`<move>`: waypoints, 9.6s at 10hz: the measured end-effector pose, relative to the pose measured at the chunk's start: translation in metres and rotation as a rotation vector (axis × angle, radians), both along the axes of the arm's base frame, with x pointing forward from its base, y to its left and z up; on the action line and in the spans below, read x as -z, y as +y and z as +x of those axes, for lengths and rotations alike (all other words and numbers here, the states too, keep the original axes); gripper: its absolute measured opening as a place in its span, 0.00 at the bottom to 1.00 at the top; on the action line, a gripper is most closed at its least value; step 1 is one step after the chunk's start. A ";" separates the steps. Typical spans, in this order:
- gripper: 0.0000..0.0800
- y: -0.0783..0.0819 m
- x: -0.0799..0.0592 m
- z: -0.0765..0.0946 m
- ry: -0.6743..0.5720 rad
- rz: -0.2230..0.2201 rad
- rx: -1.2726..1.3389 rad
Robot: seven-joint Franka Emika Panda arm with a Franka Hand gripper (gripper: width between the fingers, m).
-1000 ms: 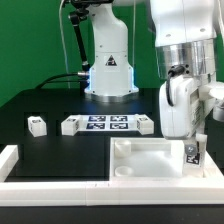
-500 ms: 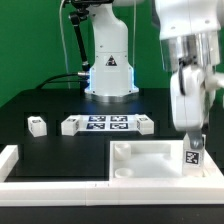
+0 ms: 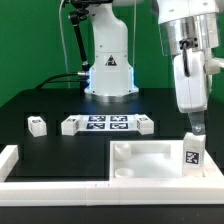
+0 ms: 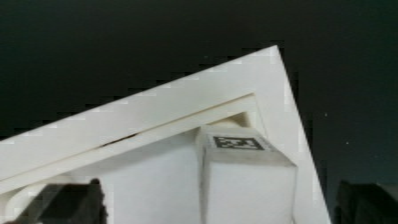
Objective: Assemble square table
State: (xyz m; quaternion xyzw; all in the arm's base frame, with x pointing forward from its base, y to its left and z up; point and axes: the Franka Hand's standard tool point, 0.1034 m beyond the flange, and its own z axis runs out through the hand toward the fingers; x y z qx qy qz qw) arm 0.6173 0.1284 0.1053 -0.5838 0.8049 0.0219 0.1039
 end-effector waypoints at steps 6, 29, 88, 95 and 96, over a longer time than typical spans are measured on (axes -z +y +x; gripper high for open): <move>0.81 0.000 -0.009 -0.011 -0.039 -0.020 -0.130; 0.81 -0.027 0.052 -0.182 -0.146 -0.335 -1.964; 0.36 -0.112 0.002 -0.085 0.823 0.068 -1.295; 0.37 -0.105 0.003 -0.040 0.588 -0.210 -1.370; 0.37 -0.108 -0.008 -0.040 0.531 -0.236 -1.380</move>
Offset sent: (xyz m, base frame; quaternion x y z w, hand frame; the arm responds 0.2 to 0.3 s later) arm 0.0000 0.0000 0.0000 0.0000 0.0000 0.0000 1.0000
